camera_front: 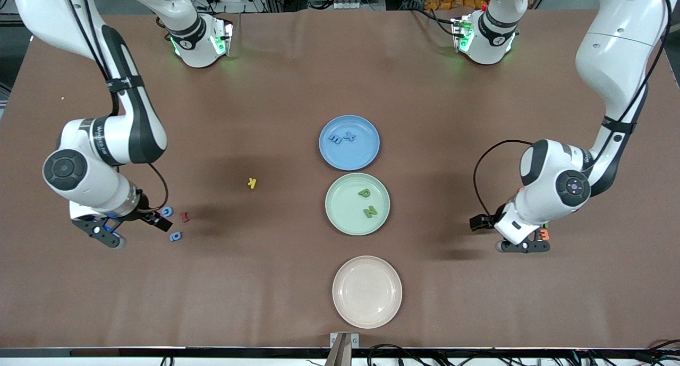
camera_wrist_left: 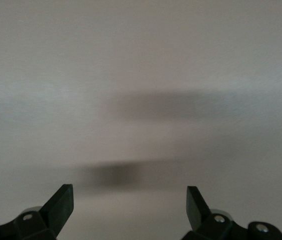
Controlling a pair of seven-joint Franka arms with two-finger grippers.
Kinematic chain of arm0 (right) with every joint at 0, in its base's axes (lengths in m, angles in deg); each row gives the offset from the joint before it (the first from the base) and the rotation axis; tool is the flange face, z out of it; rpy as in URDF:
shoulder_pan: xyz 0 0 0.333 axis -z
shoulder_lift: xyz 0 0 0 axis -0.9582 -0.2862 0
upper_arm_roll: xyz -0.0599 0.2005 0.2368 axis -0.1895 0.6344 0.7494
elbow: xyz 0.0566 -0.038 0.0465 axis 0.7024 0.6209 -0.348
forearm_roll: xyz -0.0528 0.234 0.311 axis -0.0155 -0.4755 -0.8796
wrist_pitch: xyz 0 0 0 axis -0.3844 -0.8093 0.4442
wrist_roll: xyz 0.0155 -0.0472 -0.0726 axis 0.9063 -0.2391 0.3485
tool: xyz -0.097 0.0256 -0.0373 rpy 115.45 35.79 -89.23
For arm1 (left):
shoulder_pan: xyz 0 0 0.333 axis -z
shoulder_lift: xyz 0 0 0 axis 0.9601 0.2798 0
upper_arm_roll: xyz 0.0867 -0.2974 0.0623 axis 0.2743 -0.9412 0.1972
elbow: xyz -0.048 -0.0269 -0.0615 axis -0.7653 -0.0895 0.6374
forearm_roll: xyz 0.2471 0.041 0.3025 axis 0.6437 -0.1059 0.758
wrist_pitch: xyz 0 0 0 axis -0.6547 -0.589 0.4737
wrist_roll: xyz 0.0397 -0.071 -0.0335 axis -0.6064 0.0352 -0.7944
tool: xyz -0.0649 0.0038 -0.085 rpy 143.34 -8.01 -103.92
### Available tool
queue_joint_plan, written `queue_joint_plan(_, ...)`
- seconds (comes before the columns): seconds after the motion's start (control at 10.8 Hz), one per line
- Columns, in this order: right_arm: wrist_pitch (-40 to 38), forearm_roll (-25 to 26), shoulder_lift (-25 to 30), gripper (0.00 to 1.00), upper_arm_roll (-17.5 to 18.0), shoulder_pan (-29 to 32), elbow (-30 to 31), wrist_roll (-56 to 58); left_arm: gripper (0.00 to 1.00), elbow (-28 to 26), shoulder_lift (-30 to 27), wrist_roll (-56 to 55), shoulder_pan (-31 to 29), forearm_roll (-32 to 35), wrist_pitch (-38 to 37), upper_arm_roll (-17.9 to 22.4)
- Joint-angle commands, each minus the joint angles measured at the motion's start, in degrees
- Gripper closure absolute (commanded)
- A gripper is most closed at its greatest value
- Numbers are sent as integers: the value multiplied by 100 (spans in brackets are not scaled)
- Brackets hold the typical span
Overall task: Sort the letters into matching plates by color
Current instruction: 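Move the right gripper to the blue G while the left gripper reaches the u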
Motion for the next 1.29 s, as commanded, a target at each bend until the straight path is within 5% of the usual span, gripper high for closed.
queue_joint_plan(0.0, 3, -190, -26, 0, 10, 284, 67, -294, 0, -368, -263, 988, -600, 309, -30, -50)
queue_joint_plan(0.18, 352, -804, -44, 0, 10, 390, 224, -285, 0, -377, -236, 1456, -899, 501, -30, -41)
queue_joint_plan(1.2, 1664, -815, -395, 0, -86, 619, 1253, -285, 0, -306, 212, 1510, -1120, 1293, 163, 239)
